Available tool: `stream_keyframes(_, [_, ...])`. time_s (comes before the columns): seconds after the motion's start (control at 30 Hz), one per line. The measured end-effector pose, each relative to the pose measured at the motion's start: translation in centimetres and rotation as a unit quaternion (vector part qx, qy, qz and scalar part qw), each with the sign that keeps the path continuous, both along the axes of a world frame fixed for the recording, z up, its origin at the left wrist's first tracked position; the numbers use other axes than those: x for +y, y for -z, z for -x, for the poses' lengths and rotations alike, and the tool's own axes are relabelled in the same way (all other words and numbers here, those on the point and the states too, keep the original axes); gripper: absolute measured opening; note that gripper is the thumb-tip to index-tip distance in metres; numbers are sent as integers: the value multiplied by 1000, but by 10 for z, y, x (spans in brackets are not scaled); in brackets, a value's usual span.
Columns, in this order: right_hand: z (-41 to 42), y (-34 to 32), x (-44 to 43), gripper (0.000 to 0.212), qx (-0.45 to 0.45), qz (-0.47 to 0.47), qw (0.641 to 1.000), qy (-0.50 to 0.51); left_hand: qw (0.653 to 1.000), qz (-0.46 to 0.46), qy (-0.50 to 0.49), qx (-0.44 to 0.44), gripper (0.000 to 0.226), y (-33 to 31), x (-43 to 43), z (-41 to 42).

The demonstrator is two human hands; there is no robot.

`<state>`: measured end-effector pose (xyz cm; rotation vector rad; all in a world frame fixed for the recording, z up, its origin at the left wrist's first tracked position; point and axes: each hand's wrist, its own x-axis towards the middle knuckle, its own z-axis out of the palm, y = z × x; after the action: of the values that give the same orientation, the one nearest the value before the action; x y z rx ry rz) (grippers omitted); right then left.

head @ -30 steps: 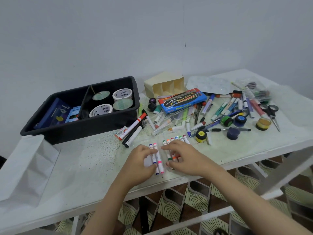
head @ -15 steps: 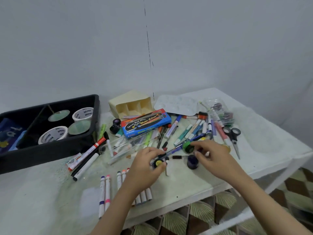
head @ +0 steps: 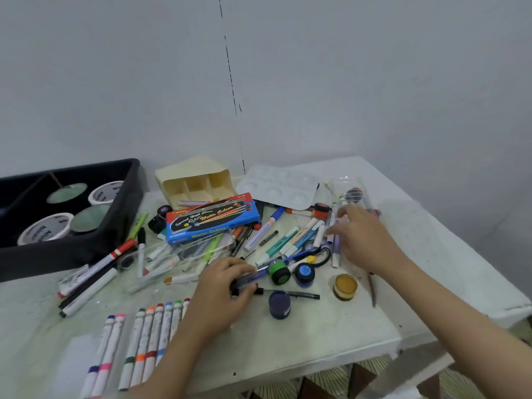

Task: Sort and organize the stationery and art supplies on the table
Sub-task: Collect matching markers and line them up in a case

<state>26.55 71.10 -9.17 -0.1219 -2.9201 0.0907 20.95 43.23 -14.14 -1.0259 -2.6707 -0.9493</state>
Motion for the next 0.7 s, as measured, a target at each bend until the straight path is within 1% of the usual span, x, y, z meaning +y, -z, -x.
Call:
stream_keyframes(0.1, [14, -3, 5, 40, -38, -57, 997, -37, 1000, -2, -18, 0, 40, -3, 9, 1])
stream_keyframes(0.17, [18, -4, 9, 41, -50, -87, 993, -64, 1000, -12, -27, 4, 32, -6, 16, 0])
stream_keyframes(0.27, [22, -5, 17, 42, -64, -103, 987, -104, 999, -30, -38, -7, 20, -13, 27, -3])
stream_keyframes(0.4, [24, -8, 28, 29, -51, -82, 983, -154, 995, -63, -34, -70, 23, -24, 46, -6])
stream_keyframes(0.47, [25, -4, 33, 27, -52, -78, 980, -178, 991, -82, -31, -106, 25, -29, 57, -6])
stream_keyframes(0.53, [23, 0, 35, 28, -28, -79, 977, -199, 982, -111, -28, -149, 27, -35, 68, -6])
stream_keyframes(0.6, [19, 0, 34, 24, 24, -54, 976, -208, 960, -167, -29, -225, 29, -41, 79, -7])
stream_keyframes(0.63, [15, -2, 31, 22, 62, -34, 973, -219, 939, -204, -30, -275, 28, -45, 85, -8])
stream_keyframes(0.67, [12, -2, 27, 20, 101, -11, 967, -234, 910, -245, -31, -332, 26, -50, 90, -9])
stream_keyframes(0.7, [8, -4, 21, 20, 129, 13, 959, -252, 874, -284, -33, -394, 24, -54, 96, -8])
